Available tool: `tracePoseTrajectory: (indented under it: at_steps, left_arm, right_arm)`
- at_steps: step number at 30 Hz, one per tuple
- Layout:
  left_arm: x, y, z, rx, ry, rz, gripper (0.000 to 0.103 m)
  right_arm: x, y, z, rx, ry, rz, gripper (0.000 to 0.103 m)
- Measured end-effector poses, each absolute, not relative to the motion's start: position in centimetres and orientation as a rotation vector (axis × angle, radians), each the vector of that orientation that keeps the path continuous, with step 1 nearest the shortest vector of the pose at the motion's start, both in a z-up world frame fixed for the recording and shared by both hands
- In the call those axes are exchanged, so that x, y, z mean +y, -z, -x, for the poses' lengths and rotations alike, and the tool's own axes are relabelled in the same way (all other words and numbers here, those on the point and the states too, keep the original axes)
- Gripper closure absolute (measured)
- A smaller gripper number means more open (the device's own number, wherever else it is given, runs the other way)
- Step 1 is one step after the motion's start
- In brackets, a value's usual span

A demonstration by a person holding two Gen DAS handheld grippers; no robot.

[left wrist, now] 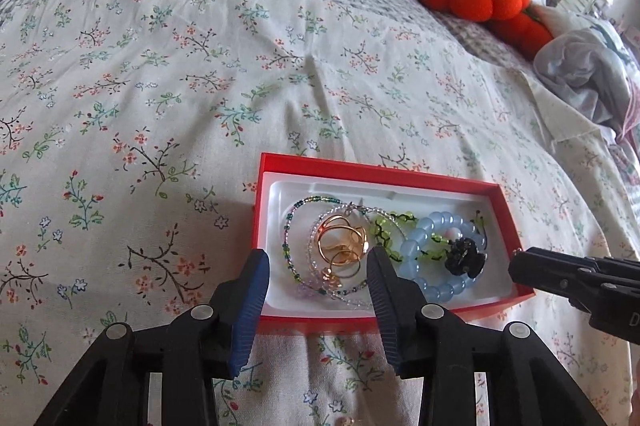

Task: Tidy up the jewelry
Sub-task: 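Move the left tool to the second small gold earring and grasp it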

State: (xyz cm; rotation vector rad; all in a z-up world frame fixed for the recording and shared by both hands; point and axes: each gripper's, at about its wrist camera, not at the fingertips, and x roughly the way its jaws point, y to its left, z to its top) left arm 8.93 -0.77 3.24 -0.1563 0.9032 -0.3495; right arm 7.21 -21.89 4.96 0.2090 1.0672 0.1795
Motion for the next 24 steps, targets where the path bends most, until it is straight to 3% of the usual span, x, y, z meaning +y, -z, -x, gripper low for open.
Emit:
tracePoseTrajectory:
  at_steps: [11, 16, 24]
  left_arm:
    - [1.5, -3.5, -8.2, 0.936, 0.308, 0.193, 0.052]
    - [2.0, -3.0, -7.8, 0.965, 0.314, 0.189, 0.048]
    - [1.6, -1.9, -6.1, 0.992, 0.366, 0.092, 0.048]
  right_arm:
    - [-22.7, -5.1, -8.6, 1.042, -0.173, -0.264, 0.085]
    - [-23.1, -5.4, -8.6, 1.038, -0.183, -0.289, 0.070]
    - [-23.4, -5.3, -6.8, 1.058, -0.187, -0.265, 0.069]
